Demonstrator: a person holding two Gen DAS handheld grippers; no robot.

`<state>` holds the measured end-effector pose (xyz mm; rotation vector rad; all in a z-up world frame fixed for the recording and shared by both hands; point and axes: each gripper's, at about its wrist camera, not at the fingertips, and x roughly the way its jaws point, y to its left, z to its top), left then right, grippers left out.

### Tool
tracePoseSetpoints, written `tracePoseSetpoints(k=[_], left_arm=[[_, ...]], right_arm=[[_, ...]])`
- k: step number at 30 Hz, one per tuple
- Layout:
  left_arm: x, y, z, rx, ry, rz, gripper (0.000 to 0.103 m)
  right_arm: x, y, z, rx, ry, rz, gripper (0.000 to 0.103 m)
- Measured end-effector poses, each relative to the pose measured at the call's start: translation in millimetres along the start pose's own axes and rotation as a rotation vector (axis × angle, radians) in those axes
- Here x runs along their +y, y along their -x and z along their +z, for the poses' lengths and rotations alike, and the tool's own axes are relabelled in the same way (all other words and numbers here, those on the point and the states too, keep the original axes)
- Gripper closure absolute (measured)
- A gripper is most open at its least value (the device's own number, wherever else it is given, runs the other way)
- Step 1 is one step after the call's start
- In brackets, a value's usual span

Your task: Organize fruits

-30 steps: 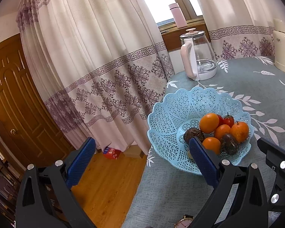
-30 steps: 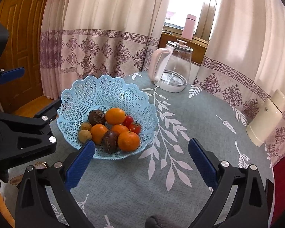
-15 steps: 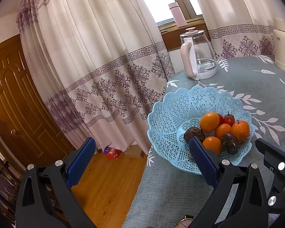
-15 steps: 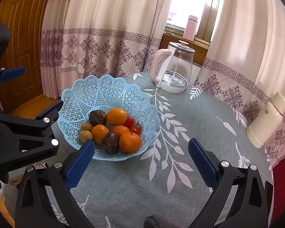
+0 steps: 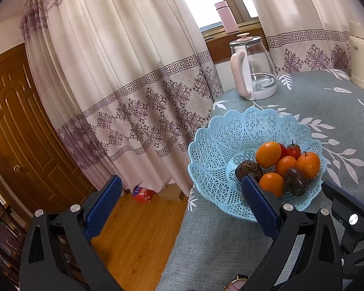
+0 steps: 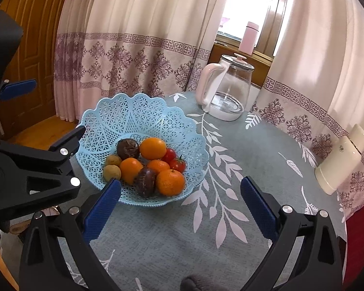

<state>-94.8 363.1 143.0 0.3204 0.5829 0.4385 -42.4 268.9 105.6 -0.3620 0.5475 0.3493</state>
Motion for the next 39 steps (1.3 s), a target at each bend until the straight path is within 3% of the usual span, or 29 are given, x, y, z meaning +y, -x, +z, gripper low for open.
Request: tracePoseSetpoints(k=[19,25,39], left_arm=[[-1.1,-1.2,-3.4,0.002,-0.008,-0.002,0.003],[-1.5,-1.7,-2.2,0.004,-0.008,-0.002,0.003],[-8.8,0.9,0.3,-0.001,-0.026,-0.008,0.003]], right_arm=[[1.5,-4.5,-1.9,0.010,-0.004,0.023,0.005],[5.2,-10.6,-6.1,0.031,0.006,0.070,0.005],[-11.9,-12.6,-12.2,0.044,-0.044,0.040,0.005]])
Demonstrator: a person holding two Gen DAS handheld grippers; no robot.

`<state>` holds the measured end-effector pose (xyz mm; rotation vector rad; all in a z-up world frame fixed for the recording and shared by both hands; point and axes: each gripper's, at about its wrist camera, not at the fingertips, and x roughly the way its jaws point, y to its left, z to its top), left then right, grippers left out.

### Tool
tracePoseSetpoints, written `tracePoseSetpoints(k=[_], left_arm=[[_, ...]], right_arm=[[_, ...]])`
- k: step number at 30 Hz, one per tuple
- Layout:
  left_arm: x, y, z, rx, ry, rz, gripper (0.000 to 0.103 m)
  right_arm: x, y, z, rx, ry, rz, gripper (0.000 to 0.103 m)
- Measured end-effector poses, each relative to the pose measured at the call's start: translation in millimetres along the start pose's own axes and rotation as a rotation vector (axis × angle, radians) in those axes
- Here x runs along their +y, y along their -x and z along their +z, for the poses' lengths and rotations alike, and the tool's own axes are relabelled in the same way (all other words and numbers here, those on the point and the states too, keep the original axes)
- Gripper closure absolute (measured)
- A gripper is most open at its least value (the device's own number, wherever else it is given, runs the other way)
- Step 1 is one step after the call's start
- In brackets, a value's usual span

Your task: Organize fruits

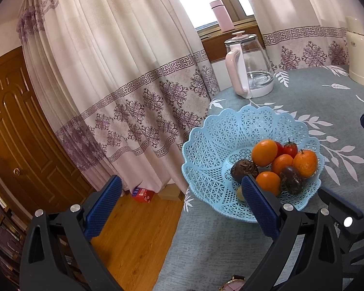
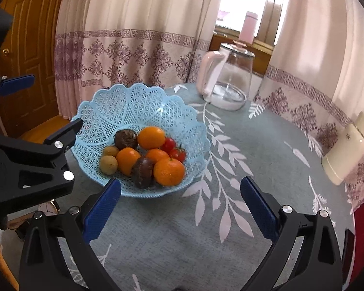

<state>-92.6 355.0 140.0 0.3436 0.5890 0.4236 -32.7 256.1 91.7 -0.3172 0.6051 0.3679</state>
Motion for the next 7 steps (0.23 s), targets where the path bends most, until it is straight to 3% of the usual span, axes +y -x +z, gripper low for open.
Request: tracePoseSetpoints(k=[7], left_arm=[[-18.3,13.0,6.3,-0.028,-0.028,-0.015,0.003]], right_arm=[[-41.1,0.2,-21.8,0.054,-0.090,-0.045,0.005]])
